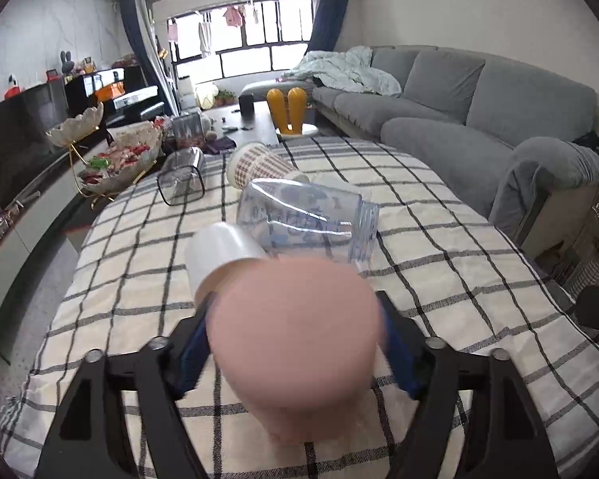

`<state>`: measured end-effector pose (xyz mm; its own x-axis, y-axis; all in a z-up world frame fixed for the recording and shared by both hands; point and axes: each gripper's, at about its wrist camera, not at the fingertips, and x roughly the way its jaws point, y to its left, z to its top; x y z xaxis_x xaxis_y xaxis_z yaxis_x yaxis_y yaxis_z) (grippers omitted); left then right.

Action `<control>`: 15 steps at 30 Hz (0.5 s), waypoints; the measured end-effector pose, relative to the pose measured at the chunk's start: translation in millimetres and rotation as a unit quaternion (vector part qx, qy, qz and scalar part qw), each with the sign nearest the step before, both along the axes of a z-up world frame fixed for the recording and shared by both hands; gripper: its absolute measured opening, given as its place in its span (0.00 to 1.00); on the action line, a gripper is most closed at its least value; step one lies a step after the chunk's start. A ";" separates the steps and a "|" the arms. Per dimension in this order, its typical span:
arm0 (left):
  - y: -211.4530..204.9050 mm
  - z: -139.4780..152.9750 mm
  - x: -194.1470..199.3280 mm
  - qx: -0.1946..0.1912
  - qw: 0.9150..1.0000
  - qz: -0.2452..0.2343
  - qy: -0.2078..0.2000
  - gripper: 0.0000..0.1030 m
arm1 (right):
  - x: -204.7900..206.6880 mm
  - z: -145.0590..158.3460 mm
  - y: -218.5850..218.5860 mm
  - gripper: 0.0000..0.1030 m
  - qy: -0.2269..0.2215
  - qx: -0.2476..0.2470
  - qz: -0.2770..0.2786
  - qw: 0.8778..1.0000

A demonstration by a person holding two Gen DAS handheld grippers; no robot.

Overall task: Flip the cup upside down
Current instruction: 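Lower the pink cup with the left tool and set it on the tablecloth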

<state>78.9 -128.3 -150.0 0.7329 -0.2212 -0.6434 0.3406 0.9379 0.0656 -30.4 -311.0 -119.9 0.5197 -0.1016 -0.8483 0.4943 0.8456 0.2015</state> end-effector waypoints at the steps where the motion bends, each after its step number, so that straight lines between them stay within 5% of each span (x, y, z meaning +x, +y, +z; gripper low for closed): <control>1: 0.5 1.6 -2.0 0.000 1.000 0.000 -0.004 0.81 | -0.9 0.2 -0.3 0.99 0.000 0.001 -0.001 1.000; 15: 25.7 44.3 -22.7 -0.025 1.000 -0.004 0.016 0.85 | -13.0 34.8 22.2 0.99 -0.049 -0.025 0.022 0.998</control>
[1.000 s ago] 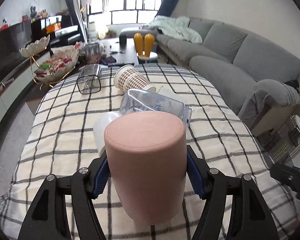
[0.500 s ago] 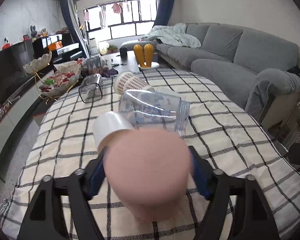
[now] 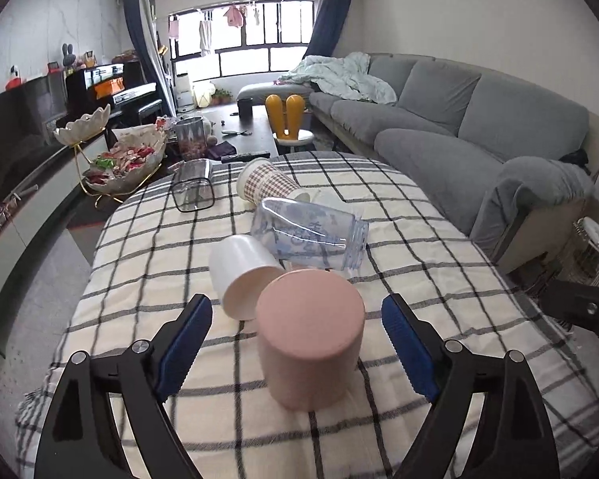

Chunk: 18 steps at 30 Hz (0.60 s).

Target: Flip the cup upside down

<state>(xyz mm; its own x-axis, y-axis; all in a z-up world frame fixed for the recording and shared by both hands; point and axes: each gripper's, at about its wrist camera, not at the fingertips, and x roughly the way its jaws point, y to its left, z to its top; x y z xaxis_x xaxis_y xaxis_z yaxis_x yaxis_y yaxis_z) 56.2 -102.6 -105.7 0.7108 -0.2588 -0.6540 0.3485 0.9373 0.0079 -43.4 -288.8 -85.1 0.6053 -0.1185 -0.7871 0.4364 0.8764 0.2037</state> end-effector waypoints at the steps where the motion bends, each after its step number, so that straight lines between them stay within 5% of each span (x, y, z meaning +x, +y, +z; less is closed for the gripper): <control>1: 4.0 5.2 -1.9 -0.002 1.000 0.002 0.003 0.86 | -0.6 4.0 3.0 0.99 -0.006 -0.006 0.004 1.000; 18: 90.3 54.6 -19.0 -0.030 0.993 0.097 0.056 0.93 | 4.2 54.5 72.3 0.99 -0.097 -0.094 0.055 0.989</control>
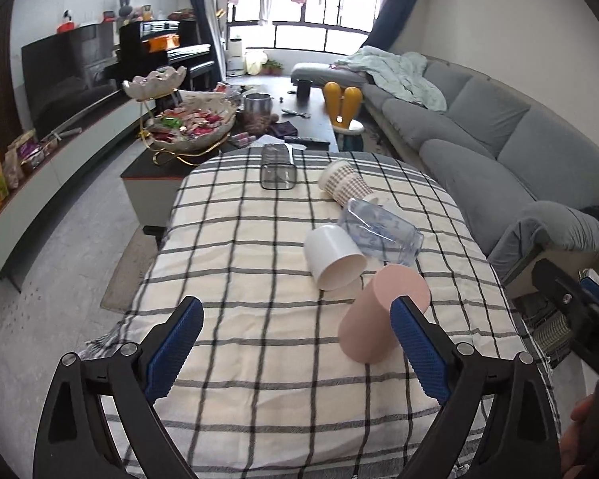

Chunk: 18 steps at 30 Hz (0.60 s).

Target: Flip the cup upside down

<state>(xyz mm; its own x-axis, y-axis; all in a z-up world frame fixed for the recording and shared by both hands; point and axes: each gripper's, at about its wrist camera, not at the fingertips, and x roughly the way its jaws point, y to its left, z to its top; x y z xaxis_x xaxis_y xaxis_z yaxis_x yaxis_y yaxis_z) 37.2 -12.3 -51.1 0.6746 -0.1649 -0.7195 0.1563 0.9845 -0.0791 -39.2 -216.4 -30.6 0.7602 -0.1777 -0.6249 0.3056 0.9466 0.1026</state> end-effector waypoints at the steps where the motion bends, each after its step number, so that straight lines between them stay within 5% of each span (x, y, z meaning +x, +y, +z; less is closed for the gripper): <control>1: 2.8 2.4 -1.5 -0.001 1.000 0.004 -0.001 0.94 | 0.1 1.0 3.9 0.99 -0.004 -0.008 -0.003 1.000; 18: 20.1 6.8 -9.4 0.007 0.999 0.037 -0.005 0.95 | -4.1 4.4 25.4 0.99 -0.031 -0.024 0.012 0.999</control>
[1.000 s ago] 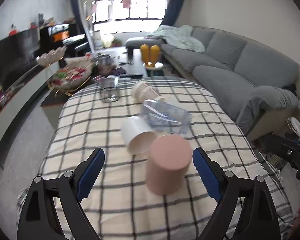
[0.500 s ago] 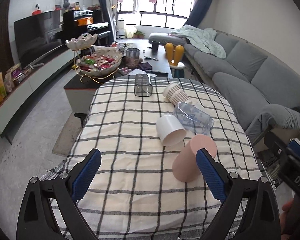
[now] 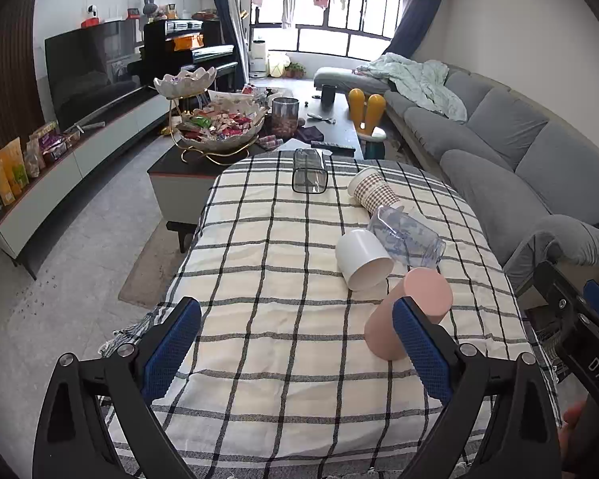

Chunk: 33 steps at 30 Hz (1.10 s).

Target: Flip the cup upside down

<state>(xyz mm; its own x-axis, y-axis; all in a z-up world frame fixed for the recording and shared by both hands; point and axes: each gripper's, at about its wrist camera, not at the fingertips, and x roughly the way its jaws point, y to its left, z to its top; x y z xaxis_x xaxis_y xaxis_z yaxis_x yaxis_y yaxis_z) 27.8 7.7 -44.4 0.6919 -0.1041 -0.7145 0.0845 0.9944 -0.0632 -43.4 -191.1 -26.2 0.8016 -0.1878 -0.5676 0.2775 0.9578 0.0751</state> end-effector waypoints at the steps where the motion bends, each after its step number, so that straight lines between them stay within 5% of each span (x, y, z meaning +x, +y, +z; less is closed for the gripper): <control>1: -0.7 0.6 -0.6 0.001 1.000 0.000 -0.002 0.96 | -0.5 0.3 0.7 0.99 -0.001 0.000 0.000 1.000; 33: -3.2 7.9 -5.2 0.023 0.999 0.009 -0.028 1.00 | -8.0 9.0 -6.5 0.99 -0.016 -0.003 -0.005 1.000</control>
